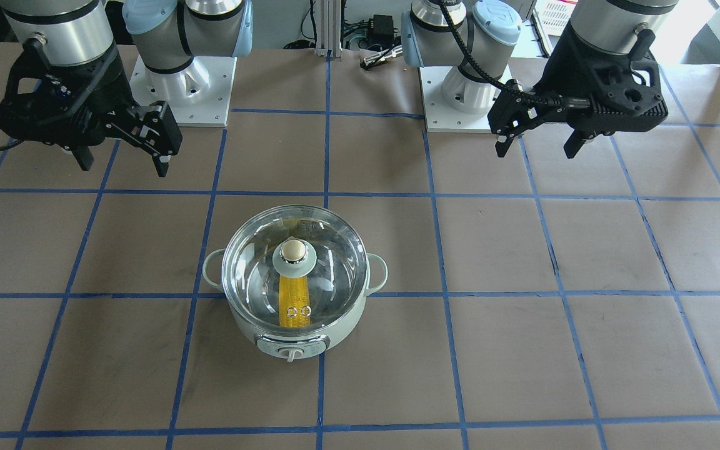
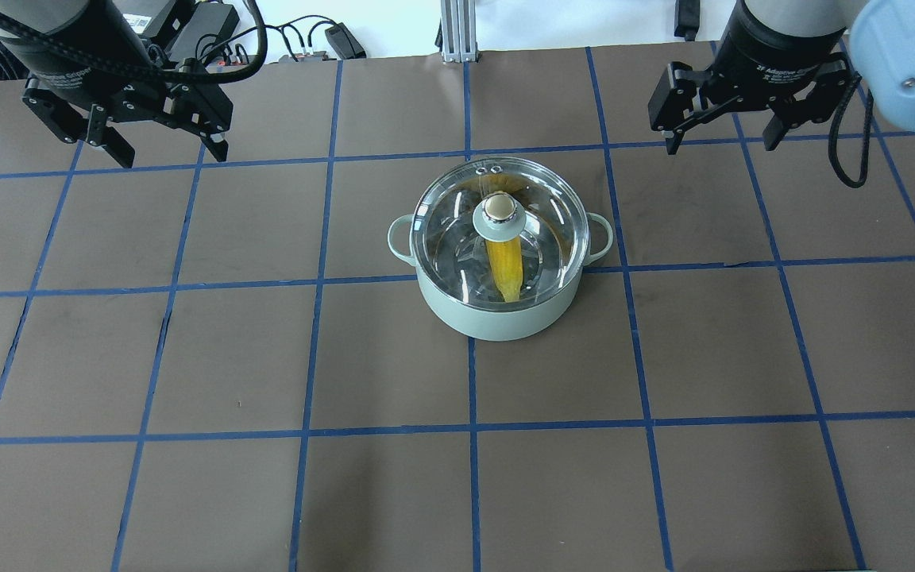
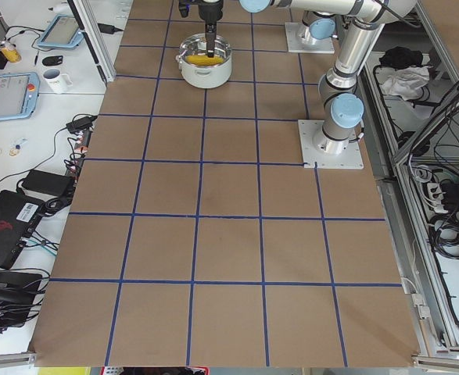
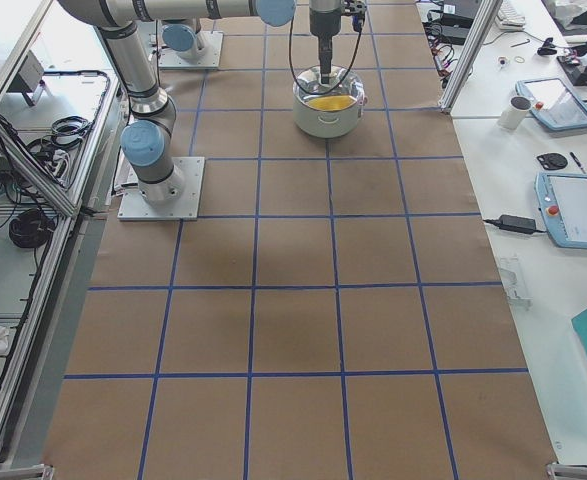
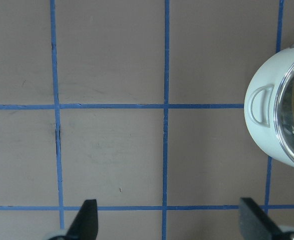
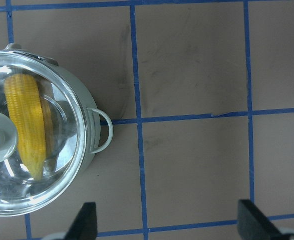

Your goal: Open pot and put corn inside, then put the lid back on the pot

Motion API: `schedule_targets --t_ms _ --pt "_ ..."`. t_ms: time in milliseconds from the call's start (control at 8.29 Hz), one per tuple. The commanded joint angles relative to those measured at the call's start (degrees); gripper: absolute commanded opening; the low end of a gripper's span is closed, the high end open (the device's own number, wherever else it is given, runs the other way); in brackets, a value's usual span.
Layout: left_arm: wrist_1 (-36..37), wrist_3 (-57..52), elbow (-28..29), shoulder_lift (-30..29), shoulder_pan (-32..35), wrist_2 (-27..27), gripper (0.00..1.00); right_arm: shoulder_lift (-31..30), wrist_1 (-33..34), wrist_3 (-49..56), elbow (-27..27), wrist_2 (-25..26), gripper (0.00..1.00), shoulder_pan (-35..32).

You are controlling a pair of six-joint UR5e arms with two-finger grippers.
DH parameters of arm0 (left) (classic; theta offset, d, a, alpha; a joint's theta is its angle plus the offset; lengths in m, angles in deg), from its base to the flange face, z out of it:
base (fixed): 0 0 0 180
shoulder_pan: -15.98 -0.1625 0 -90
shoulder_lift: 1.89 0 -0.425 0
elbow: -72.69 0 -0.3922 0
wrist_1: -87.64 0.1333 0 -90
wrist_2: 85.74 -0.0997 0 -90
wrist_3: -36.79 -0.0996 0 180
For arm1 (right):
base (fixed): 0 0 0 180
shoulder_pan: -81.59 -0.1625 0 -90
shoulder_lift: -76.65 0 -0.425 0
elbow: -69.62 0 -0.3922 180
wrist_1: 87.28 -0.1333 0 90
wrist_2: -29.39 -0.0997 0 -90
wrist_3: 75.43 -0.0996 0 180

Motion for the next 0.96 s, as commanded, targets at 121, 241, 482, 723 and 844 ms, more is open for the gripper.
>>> schedule_targets --t_ms 121,241,482,723,844 --pt "0.0 1.6 -0.2 -0.3 1.1 -0.2 1.00 -0.2 -0.7 3.5 0.2 -1.5 1.00 0.8" --pt "0.6 1.6 -0.1 -0.2 1.2 -0.3 1.00 -0.3 -0.7 3.2 0.3 -1.7 1.00 0.5" --pt "0.5 1.4 -0.1 -0.2 1.2 -0.2 1.00 -0.2 -0.3 3.5 0.4 -1.5 1.00 0.5" --pt "0.5 1.2 -0.1 0.2 1.2 -0.2 1.00 -0.1 0.0 3.6 0.4 -1.1 1.00 0.5" --pt "0.5 1.2 0.0 0.3 1.2 -0.2 1.00 -0.2 0.0 3.6 0.4 -1.0 1.00 0.5"
